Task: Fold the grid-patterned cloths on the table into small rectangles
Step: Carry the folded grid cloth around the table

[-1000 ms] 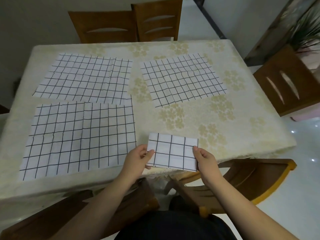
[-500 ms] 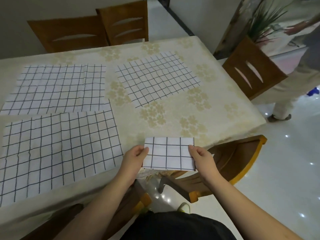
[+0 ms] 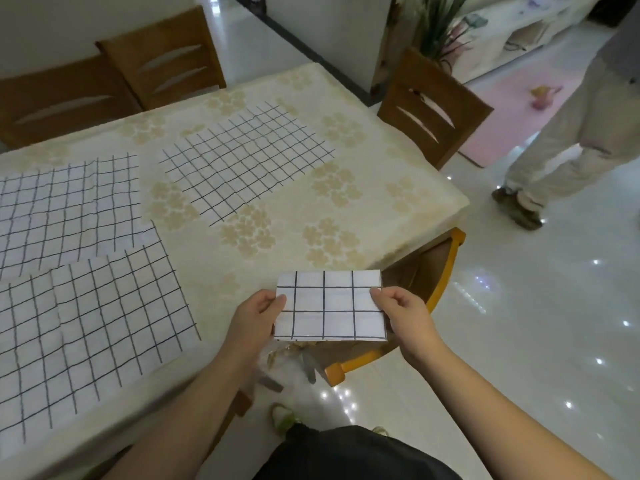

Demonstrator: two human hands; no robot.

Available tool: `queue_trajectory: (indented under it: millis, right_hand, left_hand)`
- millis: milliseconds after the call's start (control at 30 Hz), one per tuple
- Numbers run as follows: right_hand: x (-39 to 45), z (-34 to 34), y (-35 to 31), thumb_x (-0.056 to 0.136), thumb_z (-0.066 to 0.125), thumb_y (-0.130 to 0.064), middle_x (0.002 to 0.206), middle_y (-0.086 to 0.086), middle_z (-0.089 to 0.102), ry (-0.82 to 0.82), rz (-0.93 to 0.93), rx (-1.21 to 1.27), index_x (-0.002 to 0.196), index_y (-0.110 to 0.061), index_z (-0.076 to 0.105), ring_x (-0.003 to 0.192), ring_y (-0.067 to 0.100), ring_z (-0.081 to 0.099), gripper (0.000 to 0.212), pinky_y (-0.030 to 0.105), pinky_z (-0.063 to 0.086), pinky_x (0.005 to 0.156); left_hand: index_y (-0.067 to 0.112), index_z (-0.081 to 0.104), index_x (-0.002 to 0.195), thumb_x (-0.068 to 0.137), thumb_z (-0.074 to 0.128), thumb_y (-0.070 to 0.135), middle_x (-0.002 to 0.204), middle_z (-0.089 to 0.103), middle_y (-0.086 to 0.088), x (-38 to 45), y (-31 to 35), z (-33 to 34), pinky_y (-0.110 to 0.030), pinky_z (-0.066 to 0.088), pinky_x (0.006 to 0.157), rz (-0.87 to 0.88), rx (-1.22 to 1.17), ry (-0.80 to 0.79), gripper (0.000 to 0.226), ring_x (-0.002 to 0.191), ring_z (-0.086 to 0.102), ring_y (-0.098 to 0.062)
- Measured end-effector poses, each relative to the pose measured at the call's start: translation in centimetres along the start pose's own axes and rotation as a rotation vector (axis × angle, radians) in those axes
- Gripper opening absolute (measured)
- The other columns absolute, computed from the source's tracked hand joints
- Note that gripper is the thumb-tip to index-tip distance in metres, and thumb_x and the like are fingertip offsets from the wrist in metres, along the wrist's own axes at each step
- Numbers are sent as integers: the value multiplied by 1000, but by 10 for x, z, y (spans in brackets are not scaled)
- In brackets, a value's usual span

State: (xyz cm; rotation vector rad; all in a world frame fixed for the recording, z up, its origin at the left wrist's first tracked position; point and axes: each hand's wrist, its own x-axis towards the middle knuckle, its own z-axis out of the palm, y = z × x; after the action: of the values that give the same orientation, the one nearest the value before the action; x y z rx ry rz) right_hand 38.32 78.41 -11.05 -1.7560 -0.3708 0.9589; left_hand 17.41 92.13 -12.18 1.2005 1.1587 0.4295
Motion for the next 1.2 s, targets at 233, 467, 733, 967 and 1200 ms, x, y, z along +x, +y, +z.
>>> queue_trajectory:
  millis: [233,467,733,967,1200]
  right_hand:
    - [-15,-74,18,90,67,-21,77,15,66,54,44,178,84,1,66,69,23,64,23,32,53,62]
    - [-37,-162,38,90,67,-20,76,14,69,138,58,263,84,0,67,67,20,65,21,31,53,61]
    - [-52,-233,54,91,65,-18,70,5,66,220,84,317,80,-10,67,65,19,59,14,29,46,61]
    - [-51,-259,60,93,62,-14,75,7,70,278,102,404,90,-5,66,66,16,63,10,27,50,60]
    - [-20,-272,54,79,72,-34,84,15,59,400,120,409,89,-10,69,75,24,56,25,40,45,72]
  left_hand:
    - [18,69,86,93,64,25,82,74,-3,-17,6,68,-38,56,71,6,109,-39,12,81,71,-27]
    - [12,69,91,94,63,19,81,75,-3,-46,13,155,-31,54,62,-11,121,-115,10,72,71,-18]
    - [7,65,92,97,58,15,69,73,1,-63,23,231,-23,49,55,20,205,-258,12,58,66,-8]
    - [12,68,98,96,59,18,90,77,-8,-41,33,268,-39,58,78,13,231,-372,11,83,73,-25]
    - [29,70,94,71,72,57,101,74,-9,12,39,297,-62,47,95,18,233,-482,36,99,67,-37]
